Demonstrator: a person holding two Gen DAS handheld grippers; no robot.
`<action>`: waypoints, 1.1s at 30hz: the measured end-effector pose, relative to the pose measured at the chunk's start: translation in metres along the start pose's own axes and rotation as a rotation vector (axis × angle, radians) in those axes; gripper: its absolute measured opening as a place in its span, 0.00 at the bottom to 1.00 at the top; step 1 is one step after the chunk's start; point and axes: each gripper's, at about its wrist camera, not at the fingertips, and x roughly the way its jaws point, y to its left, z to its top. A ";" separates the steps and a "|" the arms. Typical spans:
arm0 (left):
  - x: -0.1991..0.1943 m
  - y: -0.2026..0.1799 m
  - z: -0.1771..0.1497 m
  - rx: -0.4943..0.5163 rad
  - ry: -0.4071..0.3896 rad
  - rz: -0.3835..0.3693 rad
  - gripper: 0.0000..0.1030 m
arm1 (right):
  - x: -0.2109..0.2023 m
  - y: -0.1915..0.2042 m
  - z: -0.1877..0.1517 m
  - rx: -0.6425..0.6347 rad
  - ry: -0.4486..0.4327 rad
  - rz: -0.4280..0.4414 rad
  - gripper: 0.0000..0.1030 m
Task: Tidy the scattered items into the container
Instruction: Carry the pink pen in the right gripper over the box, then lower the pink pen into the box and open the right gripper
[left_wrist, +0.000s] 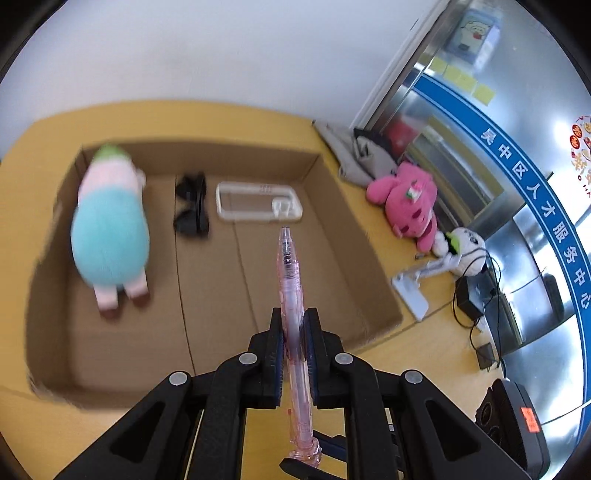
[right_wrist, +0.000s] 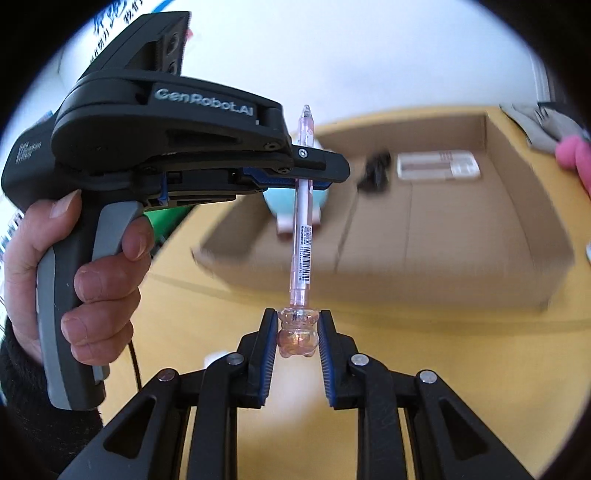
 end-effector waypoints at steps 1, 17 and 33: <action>-0.005 -0.004 0.014 0.016 -0.016 0.006 0.10 | 0.002 0.000 0.015 -0.009 -0.012 -0.001 0.20; 0.090 0.004 0.149 0.026 0.118 0.082 0.10 | 0.074 -0.075 0.140 0.050 0.131 -0.039 0.20; 0.225 0.067 0.089 -0.065 0.390 0.165 0.11 | 0.184 -0.138 0.093 0.288 0.495 0.003 0.20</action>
